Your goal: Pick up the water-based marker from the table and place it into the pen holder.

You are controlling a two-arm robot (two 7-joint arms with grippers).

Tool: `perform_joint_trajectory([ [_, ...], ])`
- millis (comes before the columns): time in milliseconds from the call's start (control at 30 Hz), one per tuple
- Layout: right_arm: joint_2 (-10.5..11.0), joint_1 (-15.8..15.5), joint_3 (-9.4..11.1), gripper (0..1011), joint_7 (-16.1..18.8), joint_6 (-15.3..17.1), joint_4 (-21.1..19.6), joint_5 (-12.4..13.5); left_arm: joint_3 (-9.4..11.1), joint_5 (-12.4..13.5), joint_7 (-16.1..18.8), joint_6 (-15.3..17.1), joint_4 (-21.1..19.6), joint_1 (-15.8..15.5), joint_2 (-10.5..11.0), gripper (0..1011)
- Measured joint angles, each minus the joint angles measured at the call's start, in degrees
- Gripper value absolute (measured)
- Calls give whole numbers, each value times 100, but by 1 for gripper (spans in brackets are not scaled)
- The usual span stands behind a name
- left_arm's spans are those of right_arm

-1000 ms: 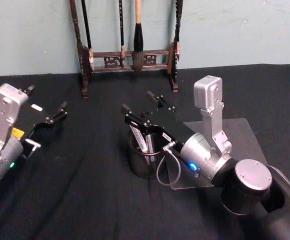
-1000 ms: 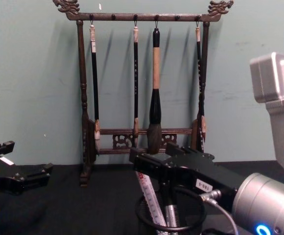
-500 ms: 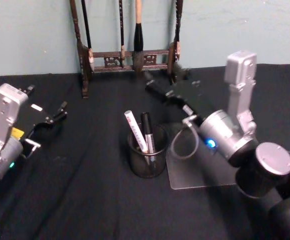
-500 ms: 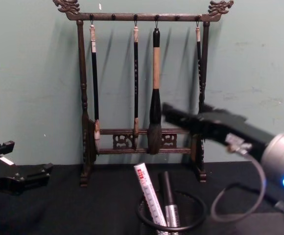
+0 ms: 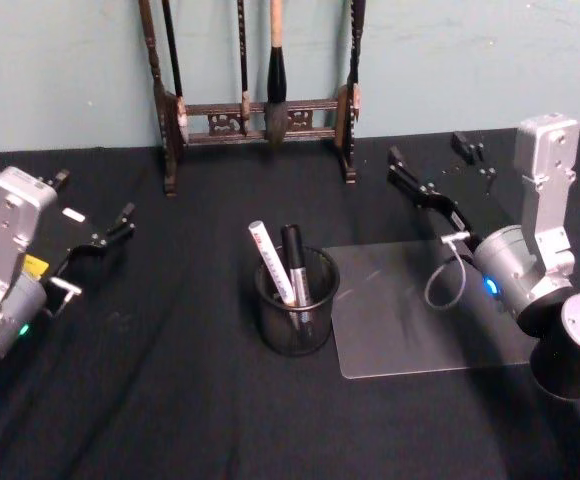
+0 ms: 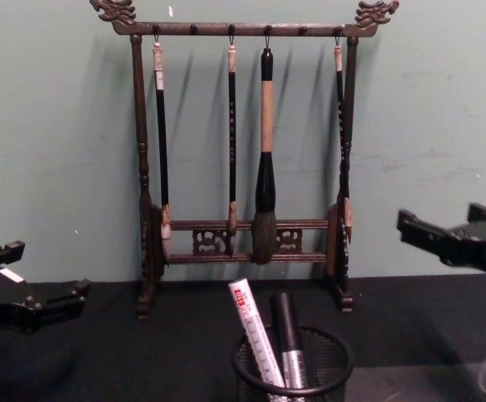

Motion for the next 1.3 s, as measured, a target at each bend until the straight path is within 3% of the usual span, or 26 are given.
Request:
perform_joint_trajectory([
  [333,65,-20,-17,1002,-162,22,392,-583,0,0,0,0,0,0,0,1001],
  [533,0,17,-35,1002,-178,119,624,-775,0,0,0,0,0,0,0,1001],
  [733,-122,107,-8,1002,-185,171,906,-846,0,0,0,0,0,0,0,1001],
  [1300,-86,84,-16,1002,-184,169,825,-842,0,0,0,0,0,0,0,1001],
])
